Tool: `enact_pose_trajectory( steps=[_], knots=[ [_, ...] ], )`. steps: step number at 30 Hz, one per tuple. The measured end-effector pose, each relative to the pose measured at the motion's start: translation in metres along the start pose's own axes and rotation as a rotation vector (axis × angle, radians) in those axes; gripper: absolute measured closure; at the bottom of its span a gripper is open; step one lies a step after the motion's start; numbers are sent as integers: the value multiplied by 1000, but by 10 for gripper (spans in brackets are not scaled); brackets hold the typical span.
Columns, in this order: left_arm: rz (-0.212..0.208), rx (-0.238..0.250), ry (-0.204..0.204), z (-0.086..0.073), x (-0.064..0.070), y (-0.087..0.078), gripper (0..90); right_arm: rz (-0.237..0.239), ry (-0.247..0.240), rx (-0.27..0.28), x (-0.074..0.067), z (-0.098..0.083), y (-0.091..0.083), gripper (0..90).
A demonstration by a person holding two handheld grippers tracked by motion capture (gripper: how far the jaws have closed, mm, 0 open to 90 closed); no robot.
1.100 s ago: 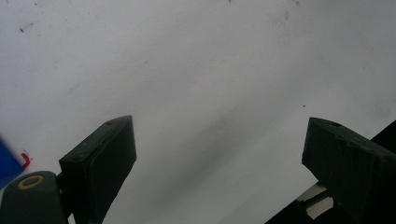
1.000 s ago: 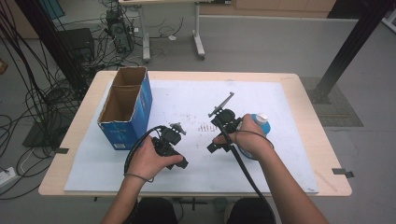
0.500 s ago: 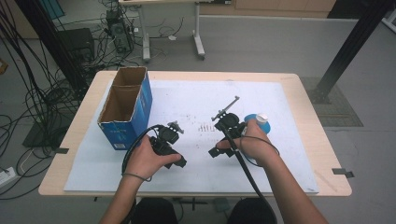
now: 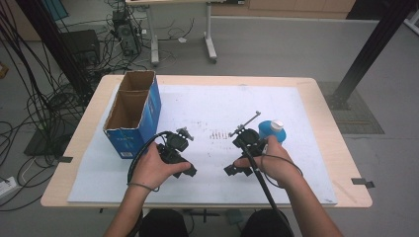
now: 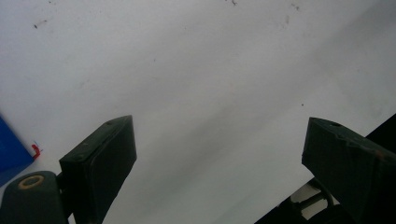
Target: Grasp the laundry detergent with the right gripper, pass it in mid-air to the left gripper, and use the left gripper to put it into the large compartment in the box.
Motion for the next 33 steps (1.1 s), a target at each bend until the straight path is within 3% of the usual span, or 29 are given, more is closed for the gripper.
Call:
enact_pose_trajectory(
  steps=[13,33],
  knots=[
    [-21,7,-9,-2,1,-1,103,3,18,-8,2,-31,3,152],
    [-22,17,-14,-4,1,-6,103,-40,94,-14,30,-79,-3,143]
  ],
)
Point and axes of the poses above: each handheld gripper's, and its own axes: y roughly forward along the jaws, z roughly out of its top, x roughly to its right, the point moved 2 cm from there along y, roughly forward along the jaws, and after that the axes turned 2 degrees about y, right-handed, at the moved point
